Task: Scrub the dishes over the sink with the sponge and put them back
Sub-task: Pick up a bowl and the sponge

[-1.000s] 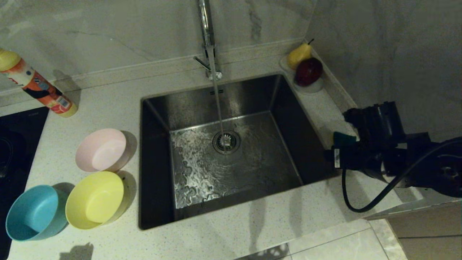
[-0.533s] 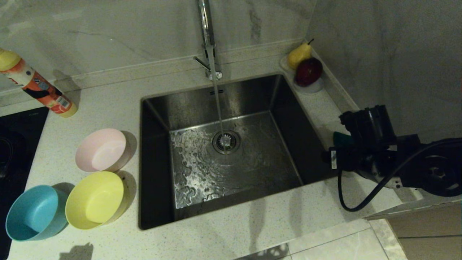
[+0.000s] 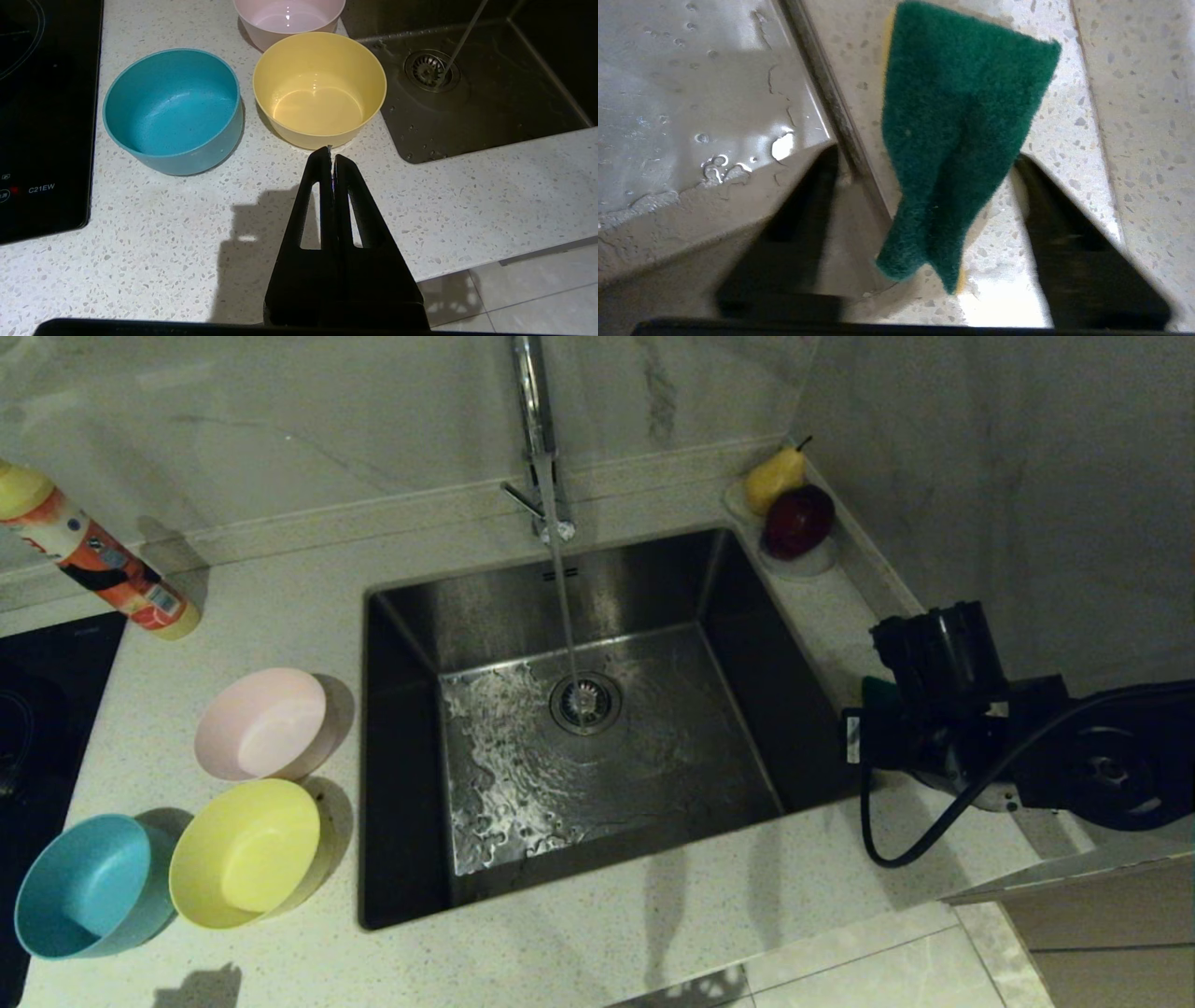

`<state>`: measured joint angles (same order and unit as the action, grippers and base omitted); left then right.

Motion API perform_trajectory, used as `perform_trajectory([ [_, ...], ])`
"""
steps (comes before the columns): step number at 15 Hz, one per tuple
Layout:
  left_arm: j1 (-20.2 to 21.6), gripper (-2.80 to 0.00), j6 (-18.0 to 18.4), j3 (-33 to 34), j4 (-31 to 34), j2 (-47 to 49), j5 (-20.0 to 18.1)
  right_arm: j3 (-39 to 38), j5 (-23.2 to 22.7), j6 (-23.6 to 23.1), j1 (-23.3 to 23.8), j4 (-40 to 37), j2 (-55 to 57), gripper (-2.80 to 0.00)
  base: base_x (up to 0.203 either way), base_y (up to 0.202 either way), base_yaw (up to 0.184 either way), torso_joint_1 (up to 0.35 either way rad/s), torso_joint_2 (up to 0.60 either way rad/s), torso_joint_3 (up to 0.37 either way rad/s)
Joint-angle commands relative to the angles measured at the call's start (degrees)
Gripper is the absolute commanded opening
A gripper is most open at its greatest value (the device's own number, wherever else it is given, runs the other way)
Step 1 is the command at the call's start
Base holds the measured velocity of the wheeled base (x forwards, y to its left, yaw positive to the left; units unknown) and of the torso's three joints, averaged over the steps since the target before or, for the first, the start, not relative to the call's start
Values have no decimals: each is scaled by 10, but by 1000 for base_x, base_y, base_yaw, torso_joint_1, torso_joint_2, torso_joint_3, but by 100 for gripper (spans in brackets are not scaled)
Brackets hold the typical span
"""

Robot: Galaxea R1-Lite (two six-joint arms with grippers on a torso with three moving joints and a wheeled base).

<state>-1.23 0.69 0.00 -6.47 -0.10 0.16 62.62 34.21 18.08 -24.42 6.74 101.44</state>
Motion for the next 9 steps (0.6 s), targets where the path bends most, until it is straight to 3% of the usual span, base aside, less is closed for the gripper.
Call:
perform_trajectory([
  [1, 0, -280, 0, 23, -1, 0, 0, 0, 2, 2, -1, 1, -7, -280, 0, 0, 0, 0, 0, 0],
  [9, 0, -280, 0, 23, -1, 0, 0, -3, -1, 40, 0, -12, -7, -280, 0, 0, 0, 0, 0, 0],
])
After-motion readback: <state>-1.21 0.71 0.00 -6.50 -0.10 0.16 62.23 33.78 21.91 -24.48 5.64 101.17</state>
